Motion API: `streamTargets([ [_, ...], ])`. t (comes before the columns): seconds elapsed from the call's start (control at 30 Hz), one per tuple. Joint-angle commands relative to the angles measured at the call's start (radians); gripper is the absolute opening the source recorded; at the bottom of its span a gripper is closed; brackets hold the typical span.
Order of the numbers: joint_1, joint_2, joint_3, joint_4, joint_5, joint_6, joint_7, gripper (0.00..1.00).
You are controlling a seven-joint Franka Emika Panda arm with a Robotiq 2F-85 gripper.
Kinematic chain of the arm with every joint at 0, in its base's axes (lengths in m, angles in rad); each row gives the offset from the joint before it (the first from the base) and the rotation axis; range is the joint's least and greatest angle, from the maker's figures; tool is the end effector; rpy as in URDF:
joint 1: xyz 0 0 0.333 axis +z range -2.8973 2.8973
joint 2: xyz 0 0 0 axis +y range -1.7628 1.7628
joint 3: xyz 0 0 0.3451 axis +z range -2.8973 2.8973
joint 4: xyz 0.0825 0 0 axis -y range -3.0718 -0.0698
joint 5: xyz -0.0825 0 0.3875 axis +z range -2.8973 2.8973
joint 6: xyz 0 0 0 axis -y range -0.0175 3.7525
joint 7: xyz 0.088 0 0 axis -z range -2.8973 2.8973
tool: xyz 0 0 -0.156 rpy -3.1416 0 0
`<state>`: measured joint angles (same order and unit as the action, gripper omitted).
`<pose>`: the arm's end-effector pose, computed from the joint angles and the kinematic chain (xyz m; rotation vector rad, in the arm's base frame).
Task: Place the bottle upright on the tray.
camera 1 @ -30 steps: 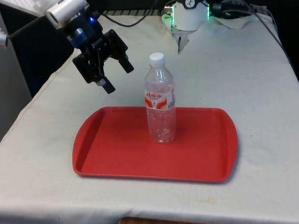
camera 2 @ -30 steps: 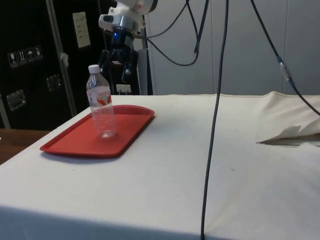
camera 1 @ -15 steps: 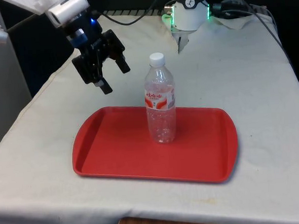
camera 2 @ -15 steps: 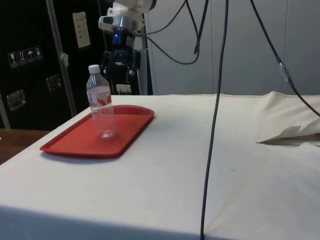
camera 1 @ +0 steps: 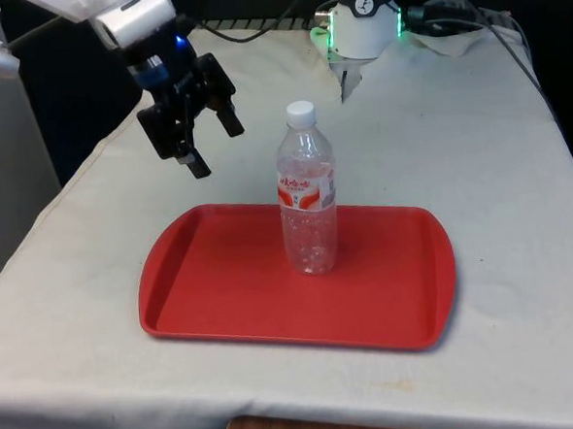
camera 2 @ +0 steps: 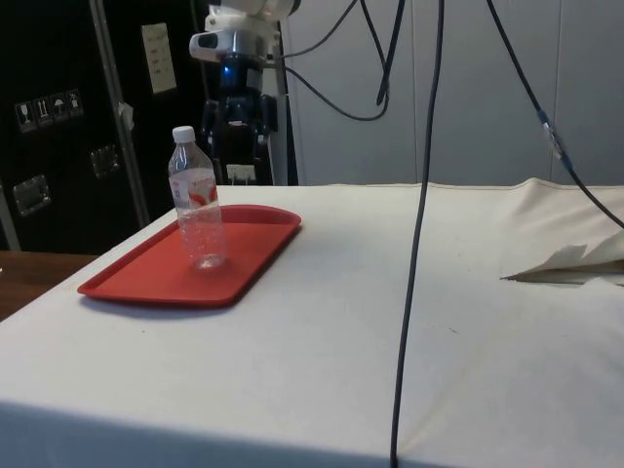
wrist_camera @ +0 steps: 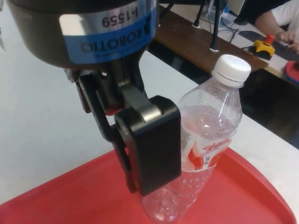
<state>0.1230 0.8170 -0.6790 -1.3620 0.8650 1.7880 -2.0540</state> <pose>0.7074 -0.1996 0.2632 -2.2375 -1.7511 -0.3801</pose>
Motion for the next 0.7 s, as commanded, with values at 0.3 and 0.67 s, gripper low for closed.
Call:
streamTargets([
  [0.3,0.011,-0.004,-0.023,0.036,-0.049,-0.026,0.045,1.0],
  [0.67,0.023,-0.007,-0.054,0.069,-0.066,-0.062,0.072,1.0],
])
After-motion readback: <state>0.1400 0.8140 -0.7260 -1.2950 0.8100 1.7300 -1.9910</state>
